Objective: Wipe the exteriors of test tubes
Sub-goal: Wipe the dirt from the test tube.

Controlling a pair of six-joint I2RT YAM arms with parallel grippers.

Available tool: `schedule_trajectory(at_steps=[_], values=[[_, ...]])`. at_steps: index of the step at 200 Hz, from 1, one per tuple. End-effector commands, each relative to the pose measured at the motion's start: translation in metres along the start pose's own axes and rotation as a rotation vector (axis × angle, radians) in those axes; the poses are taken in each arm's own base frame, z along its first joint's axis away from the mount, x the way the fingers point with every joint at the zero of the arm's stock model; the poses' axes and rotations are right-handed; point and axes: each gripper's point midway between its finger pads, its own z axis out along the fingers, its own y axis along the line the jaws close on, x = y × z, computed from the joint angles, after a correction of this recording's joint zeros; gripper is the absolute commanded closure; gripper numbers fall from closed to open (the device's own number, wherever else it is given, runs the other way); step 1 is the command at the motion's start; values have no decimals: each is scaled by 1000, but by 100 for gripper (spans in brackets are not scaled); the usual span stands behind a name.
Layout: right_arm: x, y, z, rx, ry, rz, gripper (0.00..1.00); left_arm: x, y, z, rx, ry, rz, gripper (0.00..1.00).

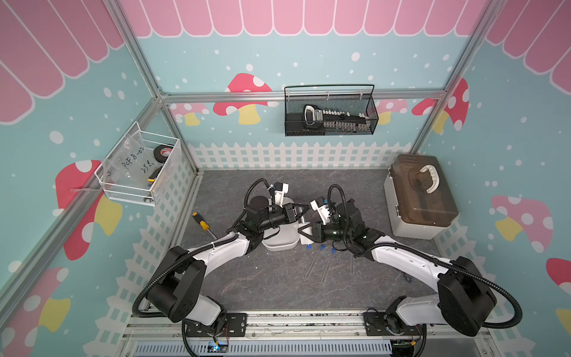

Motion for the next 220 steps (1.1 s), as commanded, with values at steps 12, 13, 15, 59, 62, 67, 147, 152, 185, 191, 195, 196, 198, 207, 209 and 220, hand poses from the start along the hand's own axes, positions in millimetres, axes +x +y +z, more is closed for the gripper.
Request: schedule_trajectory(at_steps=[12, 13, 15, 59, 62, 67, 147, 152, 185, 191, 195, 196, 198, 207, 209, 220], values=[[-38, 21, -9, -45, -90, -64, 79, 13, -3, -1, 13, 35, 8, 94], [-38, 22, -9, -45, -91, -64, 79, 13, -4, -1, 13, 36, 7, 94], [-38, 21, -8, -46, -89, -64, 79, 13, -4, -1, 13, 36, 7, 94], [-38, 22, -3, -63, -68, -65, 78, 10, -6, 0, 18, 31, 12, 94], [-37, 21, -3, -62, -66, -64, 78, 11, -6, 0, 19, 31, 13, 94], [-37, 21, -3, -60, -64, -62, 78, 10, -6, 0, 18, 30, 13, 94], [25, 14, -5, -57, 31, 25, 80, -4, -8, 1, 13, 2, 31, 94], [28, 13, -6, -56, 33, 28, 80, -4, -8, 0, 11, 1, 30, 94], [41, 12, -10, -47, 35, 50, 80, -5, -6, -2, 3, -4, 30, 94], [42, 12, -11, -47, 34, 51, 80, -6, -5, -2, 1, -5, 30, 94], [43, 12, -11, -44, 34, 51, 80, -7, -6, -2, 2, -7, 32, 94], [43, 11, -11, -43, 35, 52, 80, -7, -6, -2, 3, -7, 33, 94], [44, 11, -11, -42, 35, 52, 80, -7, -5, -2, 2, -6, 32, 94], [45, 9, -11, -35, 33, 53, 80, -6, -5, -2, -1, -6, 29, 94], [45, 8, -10, -33, 32, 53, 80, -7, -5, -2, 0, -6, 30, 94], [41, 9, -10, -28, 22, 39, 80, -6, -5, -2, 2, -2, 30, 94]])
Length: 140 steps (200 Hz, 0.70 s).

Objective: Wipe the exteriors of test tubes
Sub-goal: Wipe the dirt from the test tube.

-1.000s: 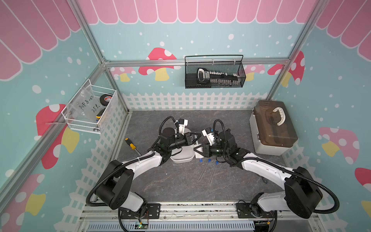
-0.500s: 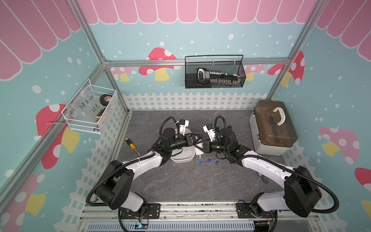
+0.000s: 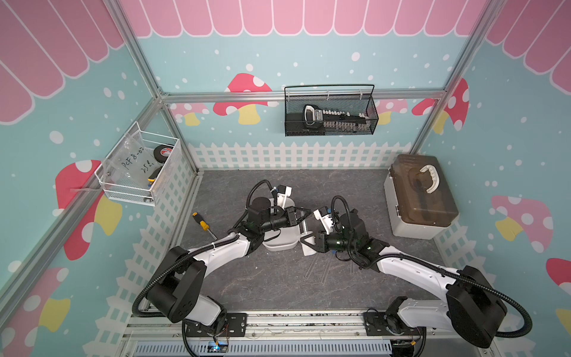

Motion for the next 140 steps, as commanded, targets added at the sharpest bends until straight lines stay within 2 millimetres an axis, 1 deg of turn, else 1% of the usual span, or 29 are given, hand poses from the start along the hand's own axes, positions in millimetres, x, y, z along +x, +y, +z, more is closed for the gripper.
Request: schedule_trajectory(at_steps=[1, 21, 63, 86, 112, 129, 140], values=[[5, 5, 0, -15, 9, -2, 80, -20, -7, -4, 0, -57, 45, 94], [-11, 10, 3, -19, -12, -37, 80, -17, -6, -6, -6, -51, 44, 94], [-57, 18, 11, -45, -59, -97, 80, -11, -4, -10, -13, -45, 37, 94], [-74, 21, 11, -60, -77, -114, 80, -10, -5, -12, -15, -46, 40, 94], [-83, 26, 9, -69, -88, -130, 80, -10, -5, -11, -15, -42, 41, 94], [-82, 23, 10, -63, -82, -123, 80, -11, -6, -10, -10, -43, 42, 94], [-78, 22, 11, -68, -70, -110, 80, -12, -6, -10, -9, -44, 43, 94]])
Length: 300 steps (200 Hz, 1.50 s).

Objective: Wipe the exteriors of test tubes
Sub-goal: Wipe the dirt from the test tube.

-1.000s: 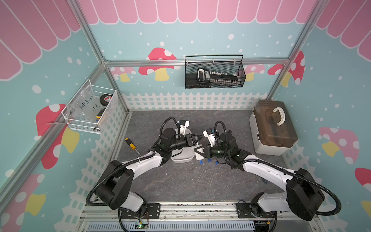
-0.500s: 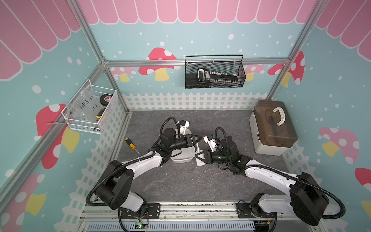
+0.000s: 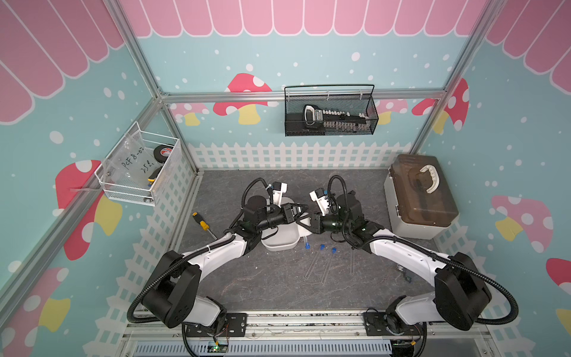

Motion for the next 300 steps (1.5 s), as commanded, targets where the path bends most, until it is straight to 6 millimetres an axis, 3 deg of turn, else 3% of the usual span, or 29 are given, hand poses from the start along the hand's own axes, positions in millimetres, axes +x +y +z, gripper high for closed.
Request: schedule_trajectory(at_steps=[1, 71, 117, 156, 208, 240, 265, 300], values=[[-10, 10, 0, -39, -17, -29, 80, 5, 1, 0, -4, 16, 10, 94], [59, 7, -8, -13, 67, 58, 80, -4, 1, 4, -9, 1, 20, 94], [77, 6, -17, 5, 64, 87, 80, -5, 4, 4, -18, -2, 23, 94], [61, 9, -9, 4, 46, 38, 80, -1, 4, 3, -12, 8, 9, 94], [5, 15, 3, -30, -12, -33, 80, 5, 5, -2, -18, 14, 5, 94], [-15, 12, 1, -36, -40, -44, 80, 6, 5, -2, -17, 16, 4, 94], [-13, 10, 3, -39, -30, -29, 80, 5, 4, -2, -13, 12, 5, 94], [15, 10, 2, -41, 16, 6, 81, 1, 3, -2, -15, 2, 14, 94]])
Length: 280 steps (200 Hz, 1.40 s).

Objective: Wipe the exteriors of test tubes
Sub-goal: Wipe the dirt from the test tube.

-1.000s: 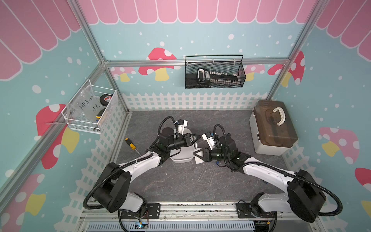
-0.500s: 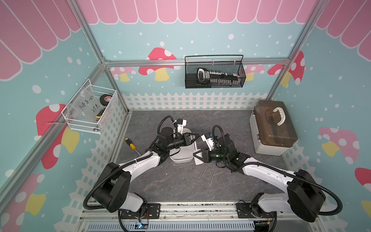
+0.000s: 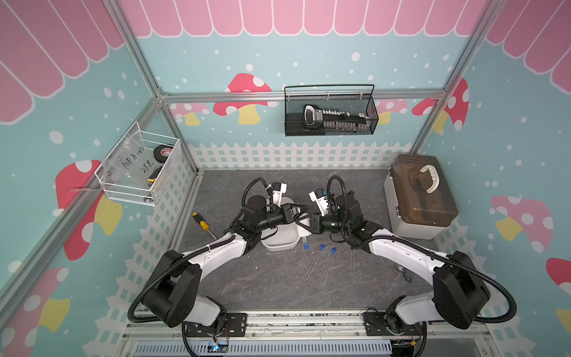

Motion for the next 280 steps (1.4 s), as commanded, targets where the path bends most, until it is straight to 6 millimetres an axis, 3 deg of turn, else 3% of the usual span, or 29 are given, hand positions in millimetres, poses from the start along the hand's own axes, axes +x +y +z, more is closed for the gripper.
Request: schedule_trajectory(at_steps=[1, 48, 82, 106, 164, 194, 239, 280], values=[[12, 13, -2, -48, 13, -6, 81, 0, -2, -1, 0, -6, 15, 94], [60, 13, -10, -27, 56, 60, 81, -6, 0, -2, -5, -14, 22, 94], [73, 10, -16, -13, 51, 82, 81, -7, 1, -1, -7, -13, 19, 94], [66, 10, -11, -7, 41, 56, 80, -6, 2, -1, -9, -10, 15, 94], [-11, 27, 1, -56, -54, -47, 81, 0, 3, -6, -15, -3, 5, 94], [-30, 27, 1, -70, -69, -59, 80, 1, 1, -8, -13, -2, 5, 94], [-20, 24, 2, -63, -32, -43, 80, -1, 1, -7, -9, -9, 10, 94], [22, 28, 3, -68, 35, 3, 80, -6, 1, -4, -5, -20, 13, 94]])
